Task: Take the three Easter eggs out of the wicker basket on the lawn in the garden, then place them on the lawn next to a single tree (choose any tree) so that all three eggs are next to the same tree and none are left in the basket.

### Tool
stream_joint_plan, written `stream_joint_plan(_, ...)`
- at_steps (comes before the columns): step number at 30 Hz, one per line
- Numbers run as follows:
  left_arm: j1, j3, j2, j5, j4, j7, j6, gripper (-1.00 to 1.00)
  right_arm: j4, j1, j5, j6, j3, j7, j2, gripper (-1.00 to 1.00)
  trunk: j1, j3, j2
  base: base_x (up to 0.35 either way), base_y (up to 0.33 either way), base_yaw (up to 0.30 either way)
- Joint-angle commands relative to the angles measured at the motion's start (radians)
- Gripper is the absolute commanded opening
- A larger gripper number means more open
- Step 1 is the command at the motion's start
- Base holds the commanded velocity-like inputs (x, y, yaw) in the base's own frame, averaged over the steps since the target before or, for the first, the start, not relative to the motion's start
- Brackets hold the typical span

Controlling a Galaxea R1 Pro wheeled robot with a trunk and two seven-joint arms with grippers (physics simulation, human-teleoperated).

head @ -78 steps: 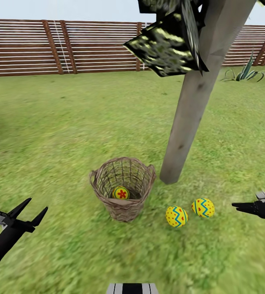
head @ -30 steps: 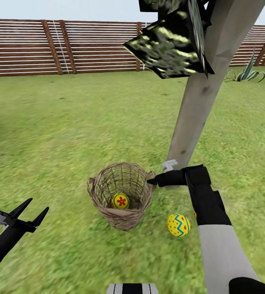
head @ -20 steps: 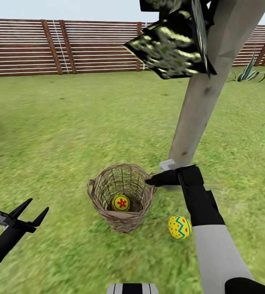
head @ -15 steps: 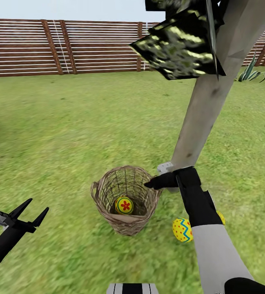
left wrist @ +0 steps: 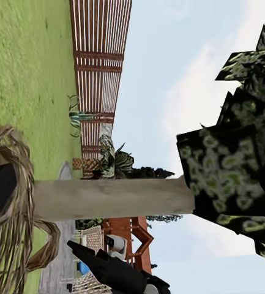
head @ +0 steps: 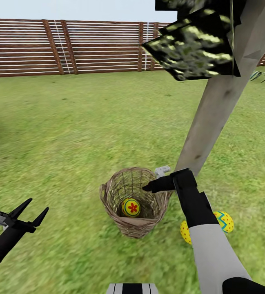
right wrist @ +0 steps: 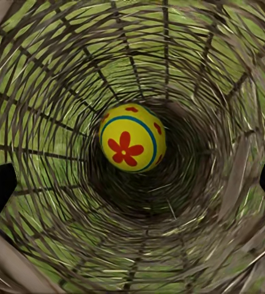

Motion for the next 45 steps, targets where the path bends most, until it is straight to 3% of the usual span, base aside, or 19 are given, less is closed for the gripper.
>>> stream_joint_plan(1, -0.001, 0.0, 0.0, 0.0, 0.001, -0.003, 0.004, 1.0, -0.001, -0.001, 0.01, 0.003, -0.001, 0.01, 0.001, 1.0, 0.0, -0.001, 0.0, 0.0, 0.083, 0.0)
stream_joint_plan(14, -0.001, 0.002, 0.002, 0.0, 0.002, -0.001, 0.005, 1.0, 0.02, -0.001, 0.011, 0.003, 0.003, -0.008, 0.003, 1.0, 0.0, -0.001, 0.0, 0.069, 0.154, 0.0)
stream_joint_plan(21, -0.001, 0.006, 0.0, 0.0, 0.002, -0.003, 0.004, 1.0, 0.07, -0.001, 0.003, 0.003, 0.003, -0.083, 0.003, 1.0, 0.0, -0.001, 0.0, 0.058, 0.105, 0.0)
stream_joint_plan(24, -0.001, 0.006, 0.0, 0.0, 0.002, -0.003, 0.004, 1.0, 0.099, -0.001, 0.002, 0.003, 0.002, -0.132, 0.003, 1.0, 0.0, -0.001, 0.0, 0.004, 0.007, 0.0)
stream_joint_plan(26, -0.001, 0.007, 0.0, -0.001, 0.002, -0.004, 0.004, 1.0, 0.125, -0.001, 0.0, 0.002, 0.001, -0.21, 0.003, 1.0, 0.0, -0.001, 0.0, 0.001, 0.002, 0.0)
stream_joint_plan(30, -0.001, 0.007, 0.0, -0.001, 0.002, -0.004, 0.004, 1.0, 0.156, -0.001, -0.001, 0.001, 0.001, -0.252, 0.003, 1.0, 0.0, -0.001, 0.0, 0.0, 0.0, 0.0)
stream_joint_plan(45, -0.001, 0.007, 0.001, -0.001, 0.002, -0.003, 0.004, 1.0, 0.287, -0.001, 0.005, -0.003, 0.004, -0.257, 0.01, 1.0, 0.0, -0.001, 0.0, 0.115, 0.068, 0.0)
